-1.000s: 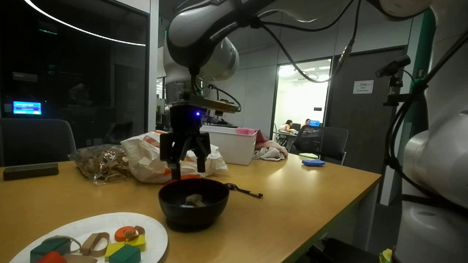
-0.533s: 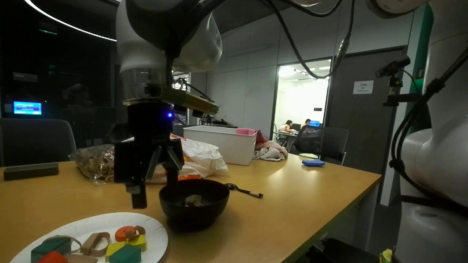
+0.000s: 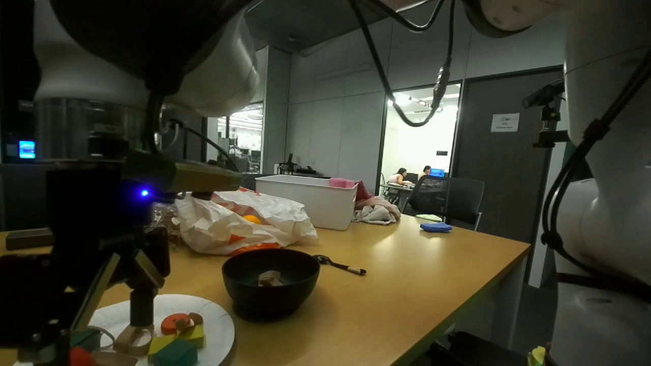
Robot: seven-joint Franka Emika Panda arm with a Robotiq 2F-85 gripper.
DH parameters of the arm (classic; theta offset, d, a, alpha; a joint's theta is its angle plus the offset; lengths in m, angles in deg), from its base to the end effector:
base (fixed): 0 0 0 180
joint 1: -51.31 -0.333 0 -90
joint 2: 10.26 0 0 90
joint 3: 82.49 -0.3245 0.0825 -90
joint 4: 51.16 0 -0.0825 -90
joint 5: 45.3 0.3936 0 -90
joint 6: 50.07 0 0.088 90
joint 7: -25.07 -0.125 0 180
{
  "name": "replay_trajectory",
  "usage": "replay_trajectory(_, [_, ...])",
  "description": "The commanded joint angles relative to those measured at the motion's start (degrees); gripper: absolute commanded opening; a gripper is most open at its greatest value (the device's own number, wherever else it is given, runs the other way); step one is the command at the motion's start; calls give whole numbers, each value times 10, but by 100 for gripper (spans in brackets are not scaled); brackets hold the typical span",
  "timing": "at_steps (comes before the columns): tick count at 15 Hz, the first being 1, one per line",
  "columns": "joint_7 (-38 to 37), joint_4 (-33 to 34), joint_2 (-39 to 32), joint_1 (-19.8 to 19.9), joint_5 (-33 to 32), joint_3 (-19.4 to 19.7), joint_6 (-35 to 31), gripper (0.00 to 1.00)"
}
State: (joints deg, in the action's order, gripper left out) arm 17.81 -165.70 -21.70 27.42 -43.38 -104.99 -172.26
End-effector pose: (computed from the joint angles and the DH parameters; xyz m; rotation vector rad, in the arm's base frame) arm 0.4105 0.4260 0.3486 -2.9035 -0.9933 0.1429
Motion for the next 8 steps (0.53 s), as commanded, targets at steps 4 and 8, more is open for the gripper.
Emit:
replay_trajectory(4, [10, 75, -85, -6, -78, 29, -46, 100])
replay_trajectory(8, [19, 85, -109, 2, -58, 40, -48, 100])
